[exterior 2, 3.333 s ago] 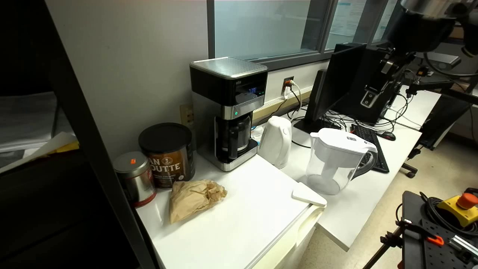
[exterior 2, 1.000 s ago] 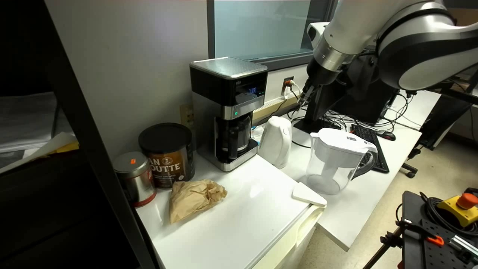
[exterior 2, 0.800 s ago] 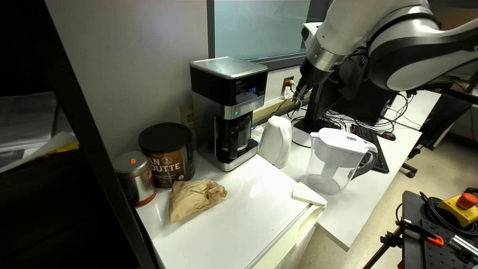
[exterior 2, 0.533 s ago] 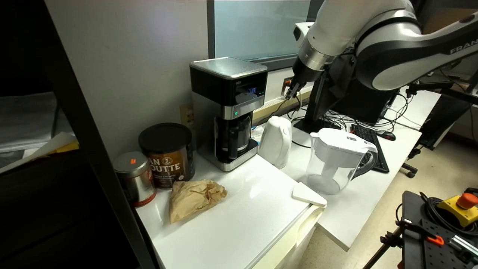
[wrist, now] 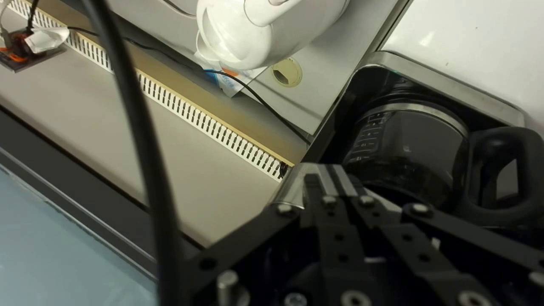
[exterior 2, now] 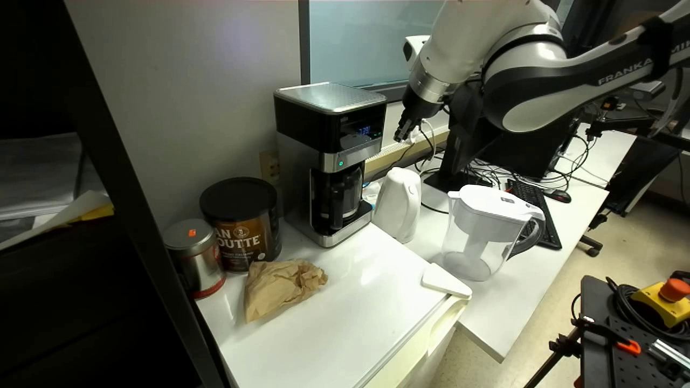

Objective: Press a button on the right side of the coffeemaker.

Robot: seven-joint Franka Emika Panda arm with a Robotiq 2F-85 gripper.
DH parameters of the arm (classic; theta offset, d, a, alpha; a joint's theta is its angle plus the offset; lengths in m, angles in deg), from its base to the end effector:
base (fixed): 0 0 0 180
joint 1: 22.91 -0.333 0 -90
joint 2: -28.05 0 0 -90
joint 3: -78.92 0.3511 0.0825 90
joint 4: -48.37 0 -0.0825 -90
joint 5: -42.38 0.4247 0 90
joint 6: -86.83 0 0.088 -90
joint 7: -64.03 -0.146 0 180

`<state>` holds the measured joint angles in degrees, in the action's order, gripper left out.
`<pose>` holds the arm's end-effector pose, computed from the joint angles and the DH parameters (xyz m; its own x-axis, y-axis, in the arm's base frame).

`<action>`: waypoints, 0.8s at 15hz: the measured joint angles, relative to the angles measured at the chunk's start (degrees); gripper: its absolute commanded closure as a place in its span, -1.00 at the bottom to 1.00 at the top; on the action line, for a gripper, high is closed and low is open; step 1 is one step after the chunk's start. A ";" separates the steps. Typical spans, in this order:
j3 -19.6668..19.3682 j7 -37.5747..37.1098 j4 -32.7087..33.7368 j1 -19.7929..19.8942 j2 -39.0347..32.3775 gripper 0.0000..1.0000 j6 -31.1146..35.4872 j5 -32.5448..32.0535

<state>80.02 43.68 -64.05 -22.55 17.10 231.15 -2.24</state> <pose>0.6844 -0.0012 0.3957 0.8855 0.2973 0.3570 0.0931 -0.8665 0.4905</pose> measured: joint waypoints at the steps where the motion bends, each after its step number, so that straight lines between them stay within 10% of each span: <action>1: -0.22 0.00 0.78 -0.18 -0.79 0.95 0.31 0.04; 12: -2.32 -0.01 6.41 -2.12 -7.32 0.97 2.31 0.98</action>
<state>77.70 43.66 -57.64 -24.67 9.78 233.46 -1.26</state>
